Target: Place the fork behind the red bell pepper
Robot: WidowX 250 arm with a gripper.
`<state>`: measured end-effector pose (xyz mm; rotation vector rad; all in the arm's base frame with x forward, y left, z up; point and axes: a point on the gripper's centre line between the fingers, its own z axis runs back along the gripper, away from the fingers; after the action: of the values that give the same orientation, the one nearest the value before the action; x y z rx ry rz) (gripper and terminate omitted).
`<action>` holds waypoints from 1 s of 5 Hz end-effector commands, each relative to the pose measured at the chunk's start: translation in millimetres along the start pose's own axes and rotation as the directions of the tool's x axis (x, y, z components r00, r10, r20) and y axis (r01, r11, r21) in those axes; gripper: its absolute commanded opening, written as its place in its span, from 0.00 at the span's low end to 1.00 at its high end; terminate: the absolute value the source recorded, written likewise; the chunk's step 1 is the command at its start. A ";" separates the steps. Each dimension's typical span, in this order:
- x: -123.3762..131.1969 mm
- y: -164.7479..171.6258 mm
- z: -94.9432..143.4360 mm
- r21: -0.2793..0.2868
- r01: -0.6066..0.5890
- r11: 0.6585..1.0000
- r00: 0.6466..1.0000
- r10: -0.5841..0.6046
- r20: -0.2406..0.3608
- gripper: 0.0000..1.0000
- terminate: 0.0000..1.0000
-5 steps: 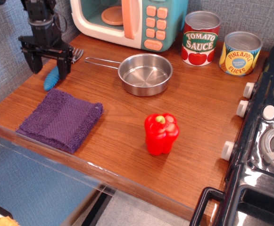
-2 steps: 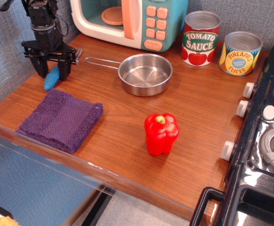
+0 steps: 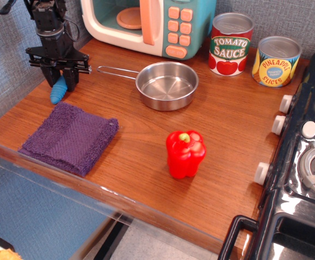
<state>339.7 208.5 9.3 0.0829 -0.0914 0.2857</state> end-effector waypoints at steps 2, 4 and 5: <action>-13.8 -58.1 121.8 -0.008 0.013 1.000 0.995 -0.012 0.097 0.00 0.00; -26.0 -158.5 98.2 -0.106 0.184 0.977 0.983 -0.181 0.040 0.00 0.00; -42.5 -207.5 84.7 -0.092 0.265 0.960 0.964 -0.260 0.058 0.00 0.00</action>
<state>355.7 -12.6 56.4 0.0019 -0.0938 0.0190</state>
